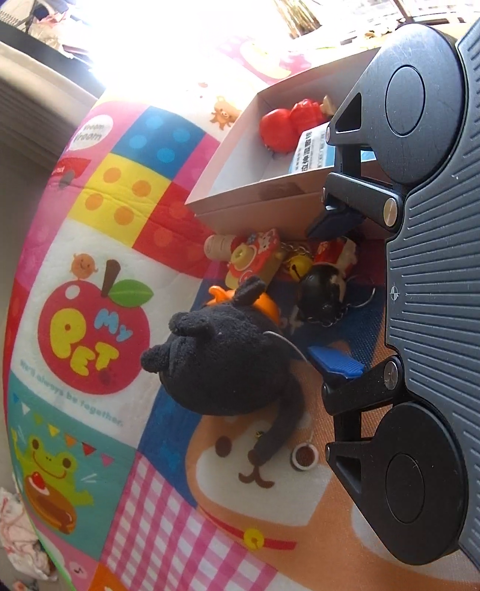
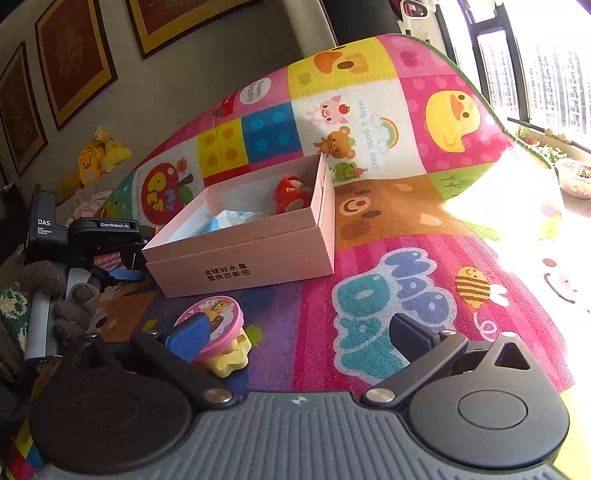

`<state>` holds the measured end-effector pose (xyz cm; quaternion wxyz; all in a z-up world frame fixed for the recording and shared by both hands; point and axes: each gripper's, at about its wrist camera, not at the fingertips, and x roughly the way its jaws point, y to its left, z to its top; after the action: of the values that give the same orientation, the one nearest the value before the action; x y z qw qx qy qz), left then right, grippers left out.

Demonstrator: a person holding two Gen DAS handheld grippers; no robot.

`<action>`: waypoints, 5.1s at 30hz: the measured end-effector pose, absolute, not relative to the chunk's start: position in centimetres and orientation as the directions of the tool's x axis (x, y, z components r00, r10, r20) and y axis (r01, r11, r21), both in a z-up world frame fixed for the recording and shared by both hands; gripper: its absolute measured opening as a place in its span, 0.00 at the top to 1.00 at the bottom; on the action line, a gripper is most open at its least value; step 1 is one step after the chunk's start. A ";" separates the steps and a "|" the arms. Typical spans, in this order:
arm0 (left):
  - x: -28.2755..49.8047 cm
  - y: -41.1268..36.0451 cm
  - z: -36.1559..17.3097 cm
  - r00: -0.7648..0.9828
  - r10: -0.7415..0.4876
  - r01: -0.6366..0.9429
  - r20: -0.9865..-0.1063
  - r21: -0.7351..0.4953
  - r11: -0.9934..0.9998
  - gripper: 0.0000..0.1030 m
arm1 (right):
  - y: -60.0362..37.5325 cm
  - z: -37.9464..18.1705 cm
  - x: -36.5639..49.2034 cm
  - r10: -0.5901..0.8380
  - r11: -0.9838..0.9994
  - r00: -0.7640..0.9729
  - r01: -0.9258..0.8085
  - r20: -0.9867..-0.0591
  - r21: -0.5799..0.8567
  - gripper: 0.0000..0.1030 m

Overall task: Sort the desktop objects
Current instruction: 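Grasp the black-and-red keychain figure with the left tool while the right tool holds the pink toy, then carry the keychain figure with left while right holds the pink toy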

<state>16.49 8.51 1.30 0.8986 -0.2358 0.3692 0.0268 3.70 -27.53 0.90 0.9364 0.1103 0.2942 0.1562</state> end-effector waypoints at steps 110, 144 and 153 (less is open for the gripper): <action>0.4 -1.9 1.2 0.688 -0.250 0.301 -0.682 -0.047 0.953 0.13 | -28.4 0.4 3.9 0.368 0.911 0.773 -0.189 -0.516 0.368 0.00; 2.8 -4.0 -0.2 0.725 -0.202 0.265 -0.658 -0.004 0.964 0.02 | -27.8 0.4 4.2 0.365 0.920 0.759 -0.205 -0.538 0.335 0.00; 2.9 -3.6 -0.5 0.728 -0.200 0.243 -0.655 -0.025 0.970 0.00 | -27.7 0.3 4.4 0.364 0.920 0.749 -0.199 -0.553 0.337 0.00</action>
<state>2.87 -3.59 -0.46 0.9291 0.0311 0.3487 -0.1193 4.38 -27.70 0.29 0.9263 0.1295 0.3197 0.1519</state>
